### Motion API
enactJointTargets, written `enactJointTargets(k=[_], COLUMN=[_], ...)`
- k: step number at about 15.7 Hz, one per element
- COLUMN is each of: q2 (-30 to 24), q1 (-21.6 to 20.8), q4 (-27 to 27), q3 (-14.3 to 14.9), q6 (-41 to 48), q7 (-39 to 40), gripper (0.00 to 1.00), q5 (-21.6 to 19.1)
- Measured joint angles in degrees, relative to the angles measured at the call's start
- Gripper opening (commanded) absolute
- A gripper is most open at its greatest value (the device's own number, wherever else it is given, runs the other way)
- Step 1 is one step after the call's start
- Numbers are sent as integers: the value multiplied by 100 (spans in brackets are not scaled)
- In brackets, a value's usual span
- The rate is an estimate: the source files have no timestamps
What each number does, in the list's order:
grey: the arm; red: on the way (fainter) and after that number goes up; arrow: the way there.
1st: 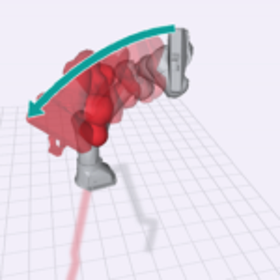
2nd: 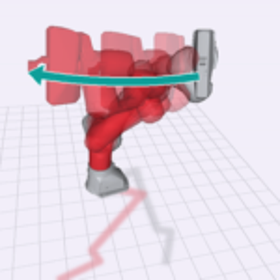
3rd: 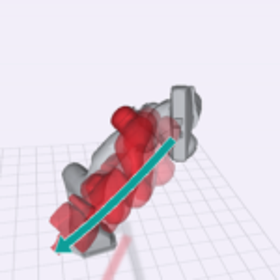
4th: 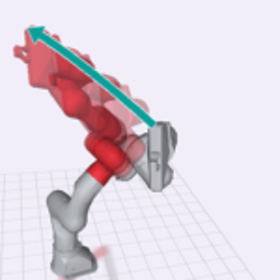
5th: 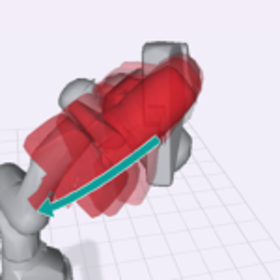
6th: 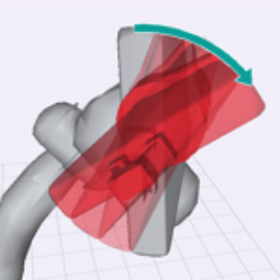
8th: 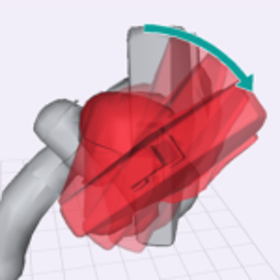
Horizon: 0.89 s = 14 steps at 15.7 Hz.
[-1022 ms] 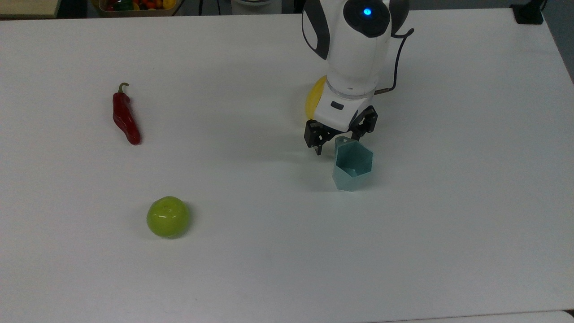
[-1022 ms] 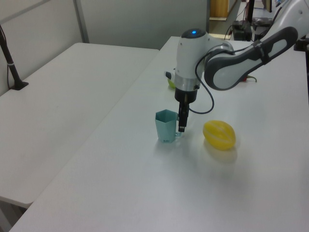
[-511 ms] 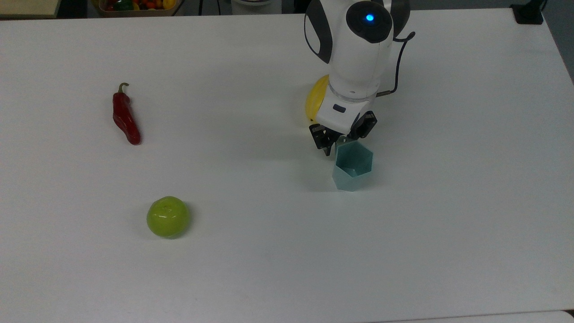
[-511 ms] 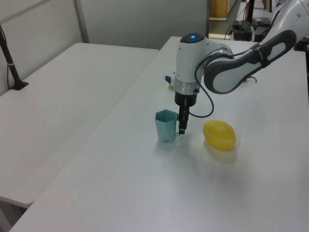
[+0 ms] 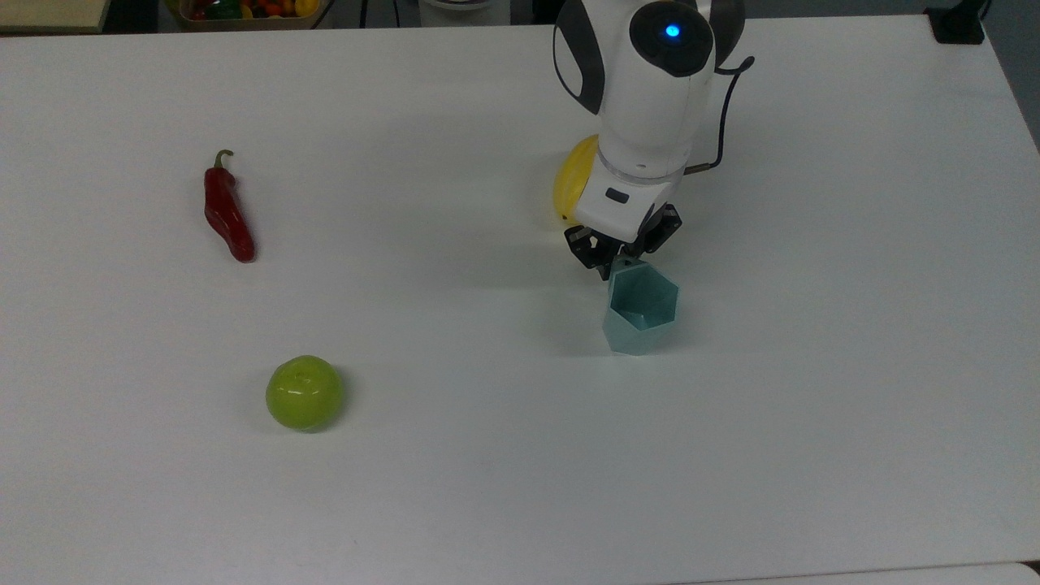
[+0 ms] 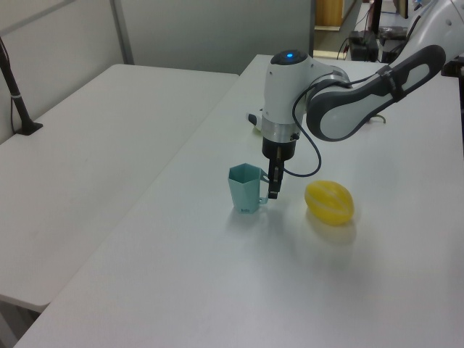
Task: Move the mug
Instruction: 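Close the gripper on the teal mug's rim and lift it, then carry the lifted mug past the yellow melon toward the red chili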
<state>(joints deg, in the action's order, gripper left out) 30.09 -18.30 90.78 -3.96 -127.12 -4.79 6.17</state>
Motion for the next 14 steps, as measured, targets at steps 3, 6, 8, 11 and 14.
enactJointTargets(k=[3, 6, 8, 11, 14], q2=[0, -1, -19, -180, -488], q1=[0, 0, 2, 36, 131], q4=[0, -2, -17, -27, -34], q3=[-3, -4, -10, -11, -26], q6=[0, 0, 0, 1, 94], q7=[0, 0, -3, -22, -28], gripper=[0, 0, 0, 0, 0], q5=[1, 1, 1, 1, 0])
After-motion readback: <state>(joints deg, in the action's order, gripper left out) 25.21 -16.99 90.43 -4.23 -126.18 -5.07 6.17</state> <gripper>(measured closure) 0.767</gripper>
